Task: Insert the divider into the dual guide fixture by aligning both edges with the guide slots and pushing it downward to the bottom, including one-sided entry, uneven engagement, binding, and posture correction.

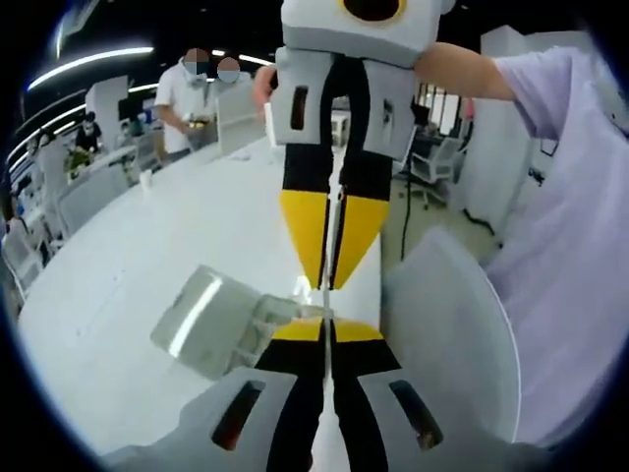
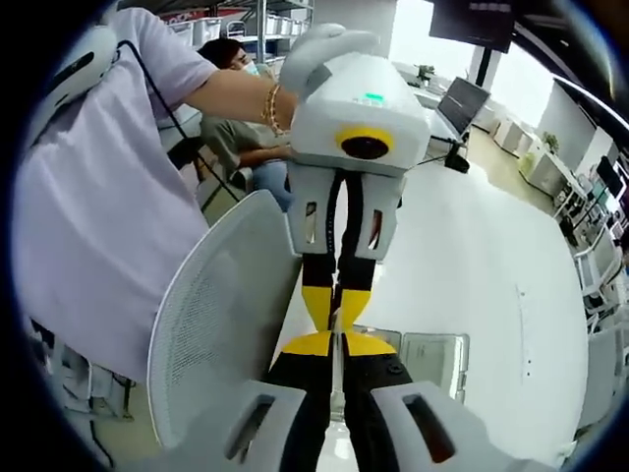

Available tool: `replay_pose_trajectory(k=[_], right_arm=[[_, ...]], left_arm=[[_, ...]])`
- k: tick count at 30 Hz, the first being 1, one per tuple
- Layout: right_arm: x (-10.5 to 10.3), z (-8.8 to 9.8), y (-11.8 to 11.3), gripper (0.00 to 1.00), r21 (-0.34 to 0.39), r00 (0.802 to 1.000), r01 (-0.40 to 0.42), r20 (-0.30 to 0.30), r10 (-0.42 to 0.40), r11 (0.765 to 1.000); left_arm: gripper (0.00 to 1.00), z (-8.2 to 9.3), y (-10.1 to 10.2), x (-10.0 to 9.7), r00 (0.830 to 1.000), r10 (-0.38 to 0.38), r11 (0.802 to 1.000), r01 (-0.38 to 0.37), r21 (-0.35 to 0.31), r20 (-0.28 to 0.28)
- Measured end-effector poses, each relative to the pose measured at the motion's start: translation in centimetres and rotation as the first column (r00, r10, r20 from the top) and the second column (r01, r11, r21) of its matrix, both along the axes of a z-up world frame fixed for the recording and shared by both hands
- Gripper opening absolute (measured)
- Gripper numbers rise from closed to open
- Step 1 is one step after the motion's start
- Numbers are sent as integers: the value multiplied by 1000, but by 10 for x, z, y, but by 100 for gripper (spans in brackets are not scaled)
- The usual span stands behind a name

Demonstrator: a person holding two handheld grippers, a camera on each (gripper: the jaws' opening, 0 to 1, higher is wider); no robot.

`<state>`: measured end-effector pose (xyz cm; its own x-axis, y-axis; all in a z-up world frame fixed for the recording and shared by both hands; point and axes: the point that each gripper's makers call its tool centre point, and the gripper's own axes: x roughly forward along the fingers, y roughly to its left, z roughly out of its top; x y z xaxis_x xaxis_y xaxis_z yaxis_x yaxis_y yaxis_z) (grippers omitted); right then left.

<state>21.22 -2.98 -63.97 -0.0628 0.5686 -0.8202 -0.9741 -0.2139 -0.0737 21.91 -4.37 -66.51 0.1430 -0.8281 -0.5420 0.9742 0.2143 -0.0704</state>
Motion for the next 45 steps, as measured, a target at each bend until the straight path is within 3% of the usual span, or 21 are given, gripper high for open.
replay_pose_trajectory(k=[8,12,16,30,45], right_arm=[[-3,-3,0,0,-23,998,42,-55,-43,999],[3,-5,-2,0,-24,997,58,-40,-59,998],[8,-5,-2,0,-9,996,82,-39,-82,997],[12,-8,-13,0,-5,990,138,-37,-138,990],[27,-40,-49,0,-48,970,236,-42,-238,971]], left_arm=[[0,-4,1,-1,1000,0,1000,0,5,3],[9,-3,5,-1,999,23,1000,-24,-21,-29],[14,-4,12,0,999,42,999,-43,-20,-21],[15,4,37,3,990,136,988,-138,-67,-22],[22,12,68,-2,980,195,977,-197,-77,-26]])
